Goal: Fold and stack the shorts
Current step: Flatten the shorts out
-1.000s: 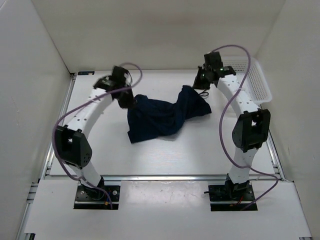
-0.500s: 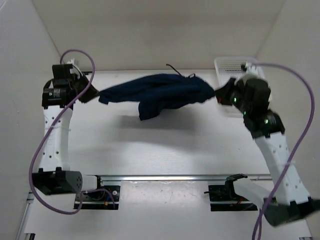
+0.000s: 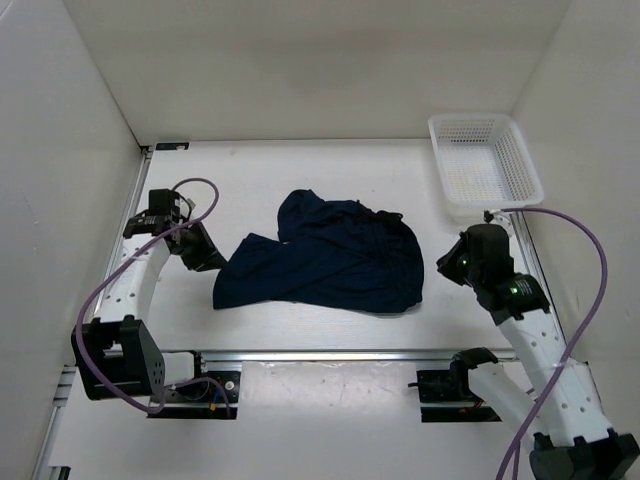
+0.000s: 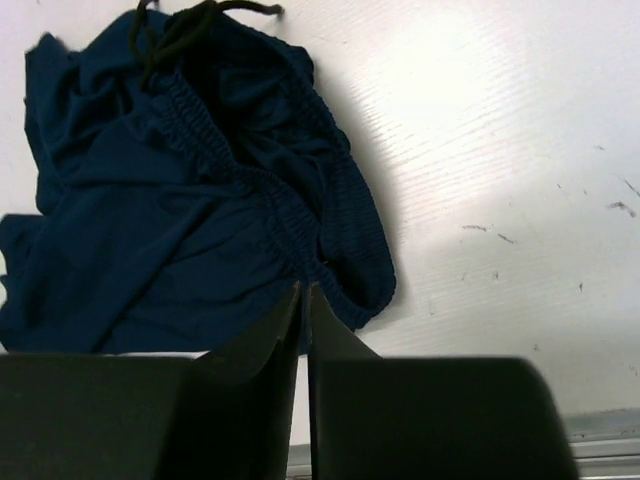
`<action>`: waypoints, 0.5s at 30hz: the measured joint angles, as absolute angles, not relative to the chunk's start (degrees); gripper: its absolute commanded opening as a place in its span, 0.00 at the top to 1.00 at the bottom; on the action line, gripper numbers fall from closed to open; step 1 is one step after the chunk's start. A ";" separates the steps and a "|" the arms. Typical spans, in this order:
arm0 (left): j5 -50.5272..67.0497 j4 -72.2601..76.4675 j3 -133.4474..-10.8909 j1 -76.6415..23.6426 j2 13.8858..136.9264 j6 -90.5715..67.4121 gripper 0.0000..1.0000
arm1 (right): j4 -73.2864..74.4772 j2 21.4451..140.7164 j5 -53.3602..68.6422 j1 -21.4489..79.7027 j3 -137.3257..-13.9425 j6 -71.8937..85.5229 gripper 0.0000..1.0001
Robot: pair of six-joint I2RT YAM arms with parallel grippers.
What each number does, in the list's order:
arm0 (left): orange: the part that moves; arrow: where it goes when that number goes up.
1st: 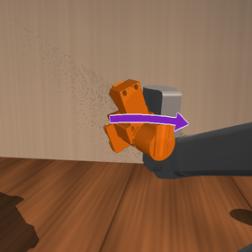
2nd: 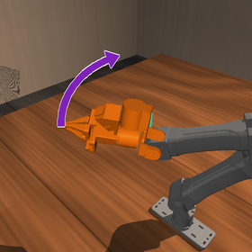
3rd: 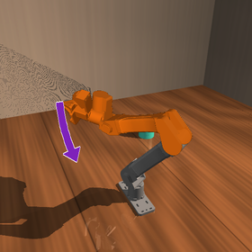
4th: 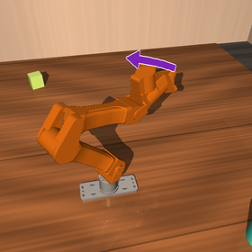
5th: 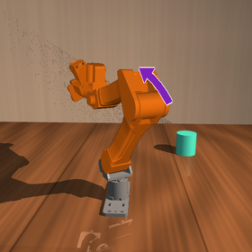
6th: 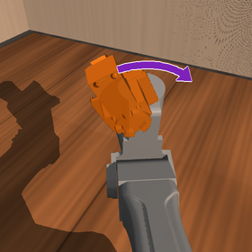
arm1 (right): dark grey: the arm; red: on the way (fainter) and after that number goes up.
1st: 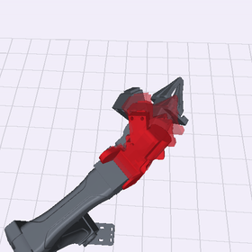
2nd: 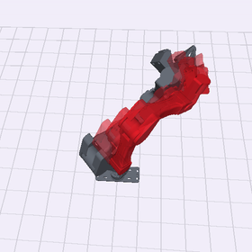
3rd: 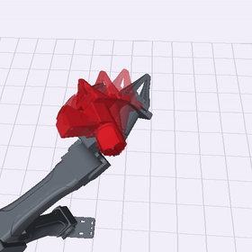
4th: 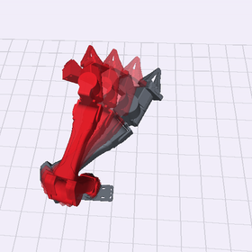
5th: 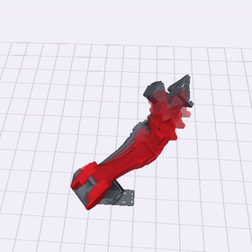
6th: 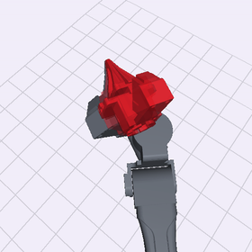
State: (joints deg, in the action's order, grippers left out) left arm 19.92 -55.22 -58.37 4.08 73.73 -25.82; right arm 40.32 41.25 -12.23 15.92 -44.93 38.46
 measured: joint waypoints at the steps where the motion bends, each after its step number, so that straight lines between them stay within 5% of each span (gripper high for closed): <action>1: 19.81 -54.98 -58.46 4.08 73.25 -25.87 0.75 | 40.05 42.96 -11.77 15.92 -45.74 38.59 0.94; 2: 19.55 -54.81 -58.46 4.08 72.71 -26.02 0.75 | 39.75 45.12 -10.55 15.92 -46.39 38.54 0.94; 5: 18.81 -53.80 -57.28 4.08 71.48 -26.83 0.48 | 38.87 51.68 -6.59 16.80 -46.81 37.78 0.66; 6: 18.61 -53.54 -56.34 3.97 71.35 -27.49 0.35 | 38.74 54.68 -5.43 17.69 -46.83 37.01 0.49; 7: 18.35 -53.41 -55.33 3.62 71.61 -28.23 0.18 | 38.68 57.58 -4.58 18.85 -46.83 36.23 0.44; 15: 17.08 -49.12 -50.37 1.26 80.95 -32.60 0.16 | 37.69 80.47 -3.79 25.34 -54.19 30.79 0.39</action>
State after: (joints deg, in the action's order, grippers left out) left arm 17.08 -49.12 -50.37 1.26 80.95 -32.60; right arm 37.69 80.47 -3.79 25.34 -54.19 30.79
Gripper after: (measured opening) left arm 0.850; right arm 0.607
